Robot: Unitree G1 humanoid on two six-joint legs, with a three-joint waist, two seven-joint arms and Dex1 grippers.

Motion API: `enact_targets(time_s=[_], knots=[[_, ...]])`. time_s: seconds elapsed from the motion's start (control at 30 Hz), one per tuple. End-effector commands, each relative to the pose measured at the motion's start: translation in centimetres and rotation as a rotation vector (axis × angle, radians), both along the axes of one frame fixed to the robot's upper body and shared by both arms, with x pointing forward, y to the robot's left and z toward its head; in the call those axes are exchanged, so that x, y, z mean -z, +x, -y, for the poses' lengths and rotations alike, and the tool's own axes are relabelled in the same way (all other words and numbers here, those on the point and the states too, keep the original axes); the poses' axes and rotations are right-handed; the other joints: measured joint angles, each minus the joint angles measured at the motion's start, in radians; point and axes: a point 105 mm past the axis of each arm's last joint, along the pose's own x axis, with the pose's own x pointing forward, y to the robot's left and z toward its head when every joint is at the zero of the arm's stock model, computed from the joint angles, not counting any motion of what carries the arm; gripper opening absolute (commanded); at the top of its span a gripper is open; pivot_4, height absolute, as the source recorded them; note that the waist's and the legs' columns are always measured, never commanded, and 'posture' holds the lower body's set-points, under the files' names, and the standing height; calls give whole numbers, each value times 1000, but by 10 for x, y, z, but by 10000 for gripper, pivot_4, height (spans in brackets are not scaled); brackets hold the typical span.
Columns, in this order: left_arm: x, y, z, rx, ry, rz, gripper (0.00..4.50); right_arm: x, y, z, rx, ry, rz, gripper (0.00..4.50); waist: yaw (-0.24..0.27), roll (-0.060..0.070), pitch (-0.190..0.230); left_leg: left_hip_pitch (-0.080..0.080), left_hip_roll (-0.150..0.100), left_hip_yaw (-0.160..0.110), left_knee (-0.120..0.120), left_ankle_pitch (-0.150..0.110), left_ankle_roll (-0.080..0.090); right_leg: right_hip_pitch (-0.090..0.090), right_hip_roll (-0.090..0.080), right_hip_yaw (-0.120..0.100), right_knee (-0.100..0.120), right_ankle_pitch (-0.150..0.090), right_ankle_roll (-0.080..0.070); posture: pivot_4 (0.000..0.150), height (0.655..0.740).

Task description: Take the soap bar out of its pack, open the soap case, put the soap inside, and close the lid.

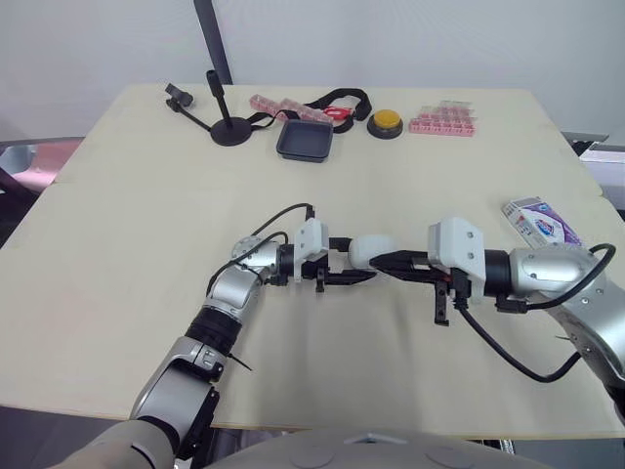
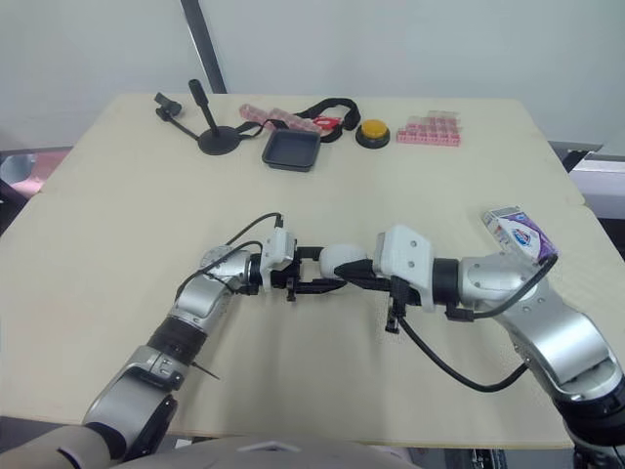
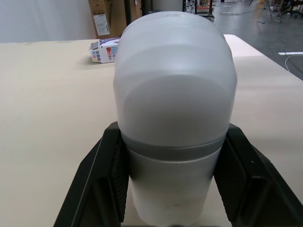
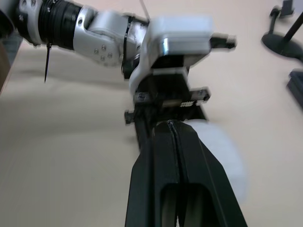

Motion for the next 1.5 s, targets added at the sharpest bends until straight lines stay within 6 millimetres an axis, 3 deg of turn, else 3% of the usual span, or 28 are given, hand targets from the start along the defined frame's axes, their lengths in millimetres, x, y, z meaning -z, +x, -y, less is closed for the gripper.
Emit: enact_targets(time_s=[0.03, 0.5, 1.2, 1.5], knots=[[-5, 1, 0, 0, -4, 21, 19216, -21, 6, -3, 18, 46, 49, 220, 0, 0, 0, 0, 0, 0, 0, 0, 0, 0, 0, 0, 0, 0, 0, 1500, 7400], [-5, 1, -1, -3, -3, 22, 19216, 2, 19, -4, 67, -79, 1, 220, 2, 0, 0, 0, -1, 0, 0, 0, 0, 0, 0, 0, 1, 0, 0, 1500, 7400], [-6, 0, -1, -4, -7, 24, 19216, 45, 21, 22, 184, -168, -149, 220, 2, 0, 0, 0, -1, 1, -1, 0, 0, 3, -1, 1, 0, 0, 0, 1500, 7400], [-6, -1, -1, 1, -5, 29, 19216, 47, 27, 26, 239, -140, -170, 220, 0, 0, 0, 1, -1, 1, -2, 0, 0, 6, -1, 1, -2, 0, 0, 1500, 7400]])
